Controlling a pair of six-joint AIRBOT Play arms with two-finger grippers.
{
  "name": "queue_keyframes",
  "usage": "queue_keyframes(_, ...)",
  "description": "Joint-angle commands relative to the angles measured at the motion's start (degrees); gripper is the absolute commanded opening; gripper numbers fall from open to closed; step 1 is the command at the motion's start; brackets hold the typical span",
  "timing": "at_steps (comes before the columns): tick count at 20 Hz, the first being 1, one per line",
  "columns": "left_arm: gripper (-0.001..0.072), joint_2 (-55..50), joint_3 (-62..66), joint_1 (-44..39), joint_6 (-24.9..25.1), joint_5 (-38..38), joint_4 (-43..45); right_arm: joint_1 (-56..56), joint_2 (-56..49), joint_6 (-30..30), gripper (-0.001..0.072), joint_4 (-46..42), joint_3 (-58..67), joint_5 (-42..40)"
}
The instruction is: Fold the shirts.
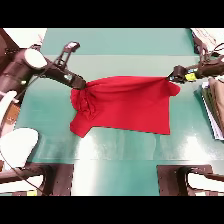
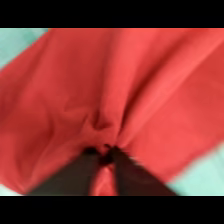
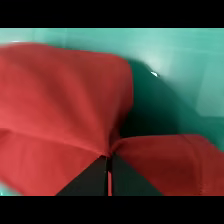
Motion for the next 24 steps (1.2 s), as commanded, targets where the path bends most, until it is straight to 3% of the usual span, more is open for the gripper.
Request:
queue_keyframes(1,0.0623,-5.03,0.02,0.09,-2.23,10.88,0.28,0.11,-6.58,0.04,0.0025,0.2,1.66,-6.78)
queue_keyframes(2,0.0622,-4.87,1.09,0.52,-2.21,10.75,0.9,-0.24,-7.65,0.04,0.016,0.2,3.52,-6.49)
queue_keyframes(3,0.0622,-4.5,2.62,1.46,-2.23,9.03,1.97,-0.68,-8.59,0.07,0.0391,0.24,5.75,-5.33)
queue_keyframes(4,0.0621,-4.02,4.63,2.91,-2.45,5.4,2.86,-1.29,-8.94,0.04,0.0417,0.2,7.65,-3.17)
queue_keyframes(9,0.0621,2.4,5.4,14.1,-2.6,-12.48,2.69,-6.84,-3.48,-3.98,0.041,0.13,8.66,7.91)
queue_keyframes(13,0.0621,5.62,-7.26,17.62,-1.64,-17.94,-0.81,-11.28,6.4,-5.79,0.041,0.2,-3.78,8.57)
queue_keyframes(16,0.0621,5.6,-19.02,17.51,3.39,-12.15,-8.83,-13.49,12.76,-6.64,0.041,0.2,-14.08,8.46)
queue_keyframes(19,0.062,5.2,-27.08,17.51,5.18,-3.67,-12.79,-13.73,16.98,-7.13,0.041,0.22,-20.63,8.2)
queue_keyframes(24,0.062,2.8,-30.05,14.08,5.7,-1.7,-13.75,-13.73,20.74,-7.1,0.041,0.22,-25.79,7.76)
